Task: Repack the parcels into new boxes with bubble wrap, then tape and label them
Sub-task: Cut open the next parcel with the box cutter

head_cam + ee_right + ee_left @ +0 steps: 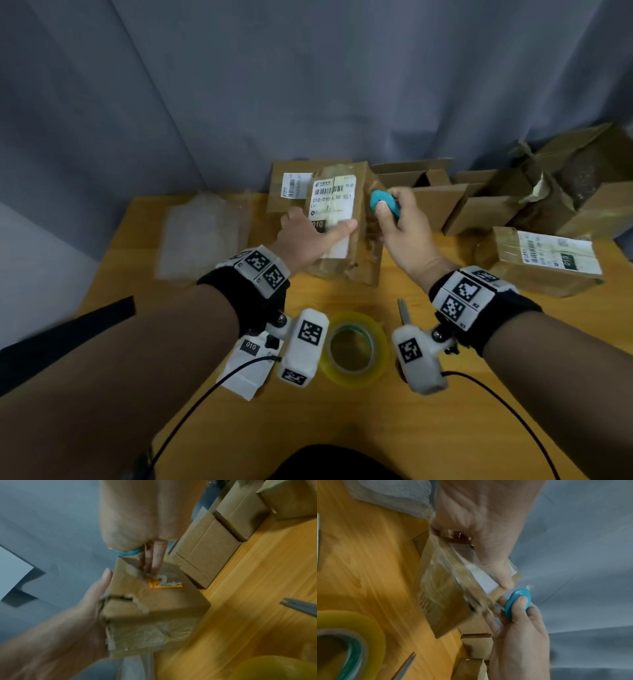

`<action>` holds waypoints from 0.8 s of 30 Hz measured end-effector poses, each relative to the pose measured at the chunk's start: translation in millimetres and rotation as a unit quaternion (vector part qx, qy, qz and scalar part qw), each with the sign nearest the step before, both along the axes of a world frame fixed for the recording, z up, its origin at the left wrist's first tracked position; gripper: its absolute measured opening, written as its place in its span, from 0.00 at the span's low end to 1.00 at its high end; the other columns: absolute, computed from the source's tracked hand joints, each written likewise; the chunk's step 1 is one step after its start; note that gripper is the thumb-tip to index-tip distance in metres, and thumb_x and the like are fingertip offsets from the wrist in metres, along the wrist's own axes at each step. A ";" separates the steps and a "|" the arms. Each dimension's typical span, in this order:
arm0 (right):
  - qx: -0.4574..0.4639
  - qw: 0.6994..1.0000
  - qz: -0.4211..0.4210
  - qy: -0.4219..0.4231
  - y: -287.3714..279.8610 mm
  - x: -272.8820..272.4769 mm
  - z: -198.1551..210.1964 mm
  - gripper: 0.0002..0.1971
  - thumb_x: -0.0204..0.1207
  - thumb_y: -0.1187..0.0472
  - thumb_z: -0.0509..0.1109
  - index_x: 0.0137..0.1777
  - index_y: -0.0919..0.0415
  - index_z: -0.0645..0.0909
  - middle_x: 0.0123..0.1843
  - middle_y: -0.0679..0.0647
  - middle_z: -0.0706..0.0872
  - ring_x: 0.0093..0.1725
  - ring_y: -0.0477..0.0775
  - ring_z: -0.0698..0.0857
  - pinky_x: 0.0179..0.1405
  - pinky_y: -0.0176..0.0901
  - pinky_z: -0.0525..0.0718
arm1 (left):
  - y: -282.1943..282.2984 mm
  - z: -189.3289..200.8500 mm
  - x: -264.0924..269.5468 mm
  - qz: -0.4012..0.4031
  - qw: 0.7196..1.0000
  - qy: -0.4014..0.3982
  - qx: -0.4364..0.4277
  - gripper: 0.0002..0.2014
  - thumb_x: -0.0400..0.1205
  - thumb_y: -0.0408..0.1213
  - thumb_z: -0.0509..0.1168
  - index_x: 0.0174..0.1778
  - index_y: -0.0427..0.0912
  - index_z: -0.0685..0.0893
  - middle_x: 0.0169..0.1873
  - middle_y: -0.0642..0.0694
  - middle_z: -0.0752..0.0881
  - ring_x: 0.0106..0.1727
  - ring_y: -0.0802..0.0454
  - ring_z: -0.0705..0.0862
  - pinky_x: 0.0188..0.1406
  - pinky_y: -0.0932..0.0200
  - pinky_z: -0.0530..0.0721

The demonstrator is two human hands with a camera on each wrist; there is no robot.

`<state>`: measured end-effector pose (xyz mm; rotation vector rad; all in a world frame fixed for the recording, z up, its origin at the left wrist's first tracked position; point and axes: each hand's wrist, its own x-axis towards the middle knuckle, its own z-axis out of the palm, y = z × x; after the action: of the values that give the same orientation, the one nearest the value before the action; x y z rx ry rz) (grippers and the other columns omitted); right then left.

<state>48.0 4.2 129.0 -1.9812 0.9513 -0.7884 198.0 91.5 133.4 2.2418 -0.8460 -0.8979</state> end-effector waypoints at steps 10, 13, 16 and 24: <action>0.123 0.990 0.038 0.051 -5.5 5.6 6.9 0.09 0.86 0.53 0.57 0.62 0.53 0.71 0.51 0.49 0.82 0.48 0.50 0.86 0.40 0.48 0.87 | 28.5 22.2 2.3 -0.168 0.981 -0.027 -0.091 0.41 0.82 0.31 0.61 0.83 0.52 0.40 0.52 0.44 0.83 0.44 0.53 0.86 0.43 0.64 0.87; 0.106 0.986 0.067 0.109 -7.0 14.8 7.7 0.08 0.86 0.54 0.58 0.61 0.51 0.72 0.49 0.45 0.80 0.47 0.44 0.83 0.37 0.38 0.81 | 35.4 14.4 -0.3 -0.263 0.952 -0.158 -0.004 0.43 0.81 0.33 0.66 0.84 0.44 0.44 0.60 0.42 0.83 0.45 0.59 0.81 0.44 0.70 0.77; 0.081 0.978 0.097 0.167 -6.1 20.3 2.6 0.10 0.85 0.55 0.59 0.63 0.52 0.72 0.53 0.48 0.80 0.52 0.49 0.81 0.50 0.46 0.83 | 33.9 14.9 1.6 -0.306 0.891 -0.327 0.072 0.40 0.78 0.49 0.69 0.81 0.44 0.56 0.62 0.45 0.82 0.59 0.48 0.81 0.47 0.58 0.76; 0.040 0.972 0.159 0.167 -2.7 31.6 6.5 0.04 0.84 0.57 0.61 0.56 0.51 0.71 0.47 0.49 0.82 0.47 0.50 0.82 0.44 0.44 0.81 | 28.5 -11.2 10.5 -0.363 0.805 -0.464 0.067 0.70 0.59 0.81 0.59 0.81 0.34 0.35 0.83 0.37 0.44 0.83 0.39 0.44 0.80 0.36 0.41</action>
<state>79.5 1.5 135.5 -2.1628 0.8050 -0.2373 208.4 120.0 122.1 2.4619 -2.2421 -0.0246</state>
